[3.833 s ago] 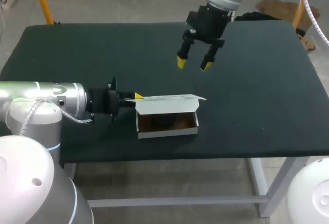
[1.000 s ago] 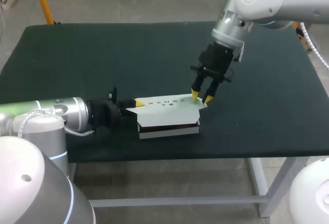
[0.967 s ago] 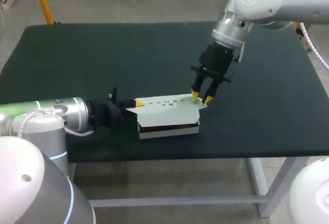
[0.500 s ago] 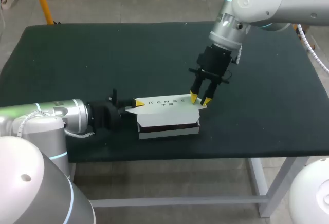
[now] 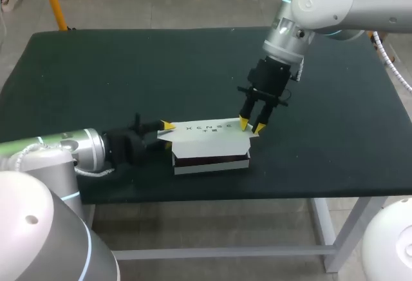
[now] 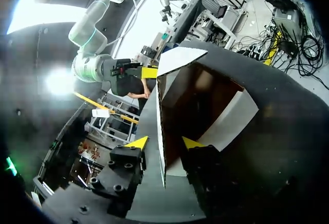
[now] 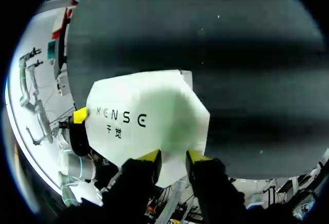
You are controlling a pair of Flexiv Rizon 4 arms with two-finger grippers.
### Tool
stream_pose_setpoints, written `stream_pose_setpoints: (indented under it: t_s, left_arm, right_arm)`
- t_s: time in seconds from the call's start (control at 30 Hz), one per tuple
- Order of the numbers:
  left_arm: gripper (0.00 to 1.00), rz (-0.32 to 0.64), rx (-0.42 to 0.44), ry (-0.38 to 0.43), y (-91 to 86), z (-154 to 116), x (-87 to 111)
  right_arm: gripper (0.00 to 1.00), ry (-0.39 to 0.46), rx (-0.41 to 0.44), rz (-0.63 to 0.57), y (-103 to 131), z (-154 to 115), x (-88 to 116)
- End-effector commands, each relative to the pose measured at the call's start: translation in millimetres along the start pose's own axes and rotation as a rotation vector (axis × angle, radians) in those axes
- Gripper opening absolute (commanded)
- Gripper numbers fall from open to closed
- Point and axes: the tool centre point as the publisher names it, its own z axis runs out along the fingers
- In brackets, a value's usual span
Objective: Assemble the packaging by folding the flat box into shape, placing the metal phone stand inside, and closing the box properly
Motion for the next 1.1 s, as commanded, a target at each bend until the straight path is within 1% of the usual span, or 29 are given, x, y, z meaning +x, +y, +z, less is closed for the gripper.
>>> stream_pose_setpoints:
  t_s: [0.03,0.3,0.37,0.47,0.53,0.57,0.6,0.63,0.67,0.7,0.77,0.8,0.83,0.93,0.97,1.0,1.1]
  left_arm:
    - [0.41,0.002,-0.014,-0.022,-4.9,-11.8,1.8]
    - [0.43,-0.001,-0.050,-0.033,-7.5,-30.8,-0.6]
    - [0.42,-0.011,-0.071,-0.024,-8.3,-38.3,-2.3]
    - [0.44,-0.033,-0.088,-0.003,-8.7,-48.5,-6.2]
    - [0.45,-0.069,-0.079,0.020,-9.3,-57.1,-10.7]
    - [0.47,-0.077,-0.091,0.029,-8.9,-61.7,-14.1]
    - [0.52,-0.094,-0.078,0.051,-9.2,-66.0,-16.9]
    - [0.73,-0.112,-0.083,0.075,-9.1,-69.4,-19.5]
    - [0.88,-0.111,-0.104,0.069,-8.8,-71.5,-21.5]
    - [1.00,-0.129,-0.114,0.075,-8.4,-75.6,-26.1]
    - [1.00,-0.160,-0.127,0.104,-8.6,-80.7,-32.4]
    - [1.00,-0.173,-0.128,0.134,-8.7,-82.5,-34.5]
    - [1.00,-0.199,-0.142,0.180,-8.4,-83.9,-36.3]
    - [1.00,-0.297,-0.251,0.295,-2.1,-84.1,-40.7]
    - [1.00,-0.308,-0.290,0.328,-0.6,-84.1,-41.8]
    - [1.00,-0.303,-0.349,0.344,0.4,-84.8,-43.5]
    - [1.00,-0.303,-0.349,0.344,0.4,-84.8,-43.5]
  right_arm:
    - [0.36,0.001,0.000,-0.003,0.1,0.6,-0.3]
    - [0.36,0.000,-0.003,-0.007,-1.0,0.6,1.0]
    - [0.36,0.000,-0.004,-0.008,-1.1,0.6,1.1]
    - [0.36,0.003,-0.006,-0.009,-1.2,0.8,1.4]
    - [0.36,0.002,-0.008,-0.010,-1.4,1.0,1.8]
    - [0.36,0.002,-0.009,-0.011,-1.8,1.0,2.2]
    - [0.37,0.002,-0.010,-0.012,-1.9,1.0,2.2]
    - [0.37,0.001,-0.011,-0.012,-1.9,1.0,2.3]
    - [0.37,0.001,-0.012,-0.012,-2.1,1.0,2.4]
    - [0.37,0.000,-0.013,-0.012,-2.3,1.0,2.5]
    - [0.37,-0.001,-0.015,-0.012,-2.6,1.1,2.7]
    - [0.37,-0.001,-0.016,-0.012,-2.8,1.1,2.8]
    - [0.38,-0.001,-0.016,-0.012,-3.0,1.3,3.1]
    - [0.38,-0.002,-0.018,-0.013,-3.3,1.5,3.4]
    - [0.38,-0.002,-0.019,-0.013,-3.3,1.6,3.5]
    - [0.38,-0.002,-0.021,-0.013,-3.5,1.5,3.5]
    - [0.40,-0.001,-0.025,-0.012,-3.8,1.5,3.1]
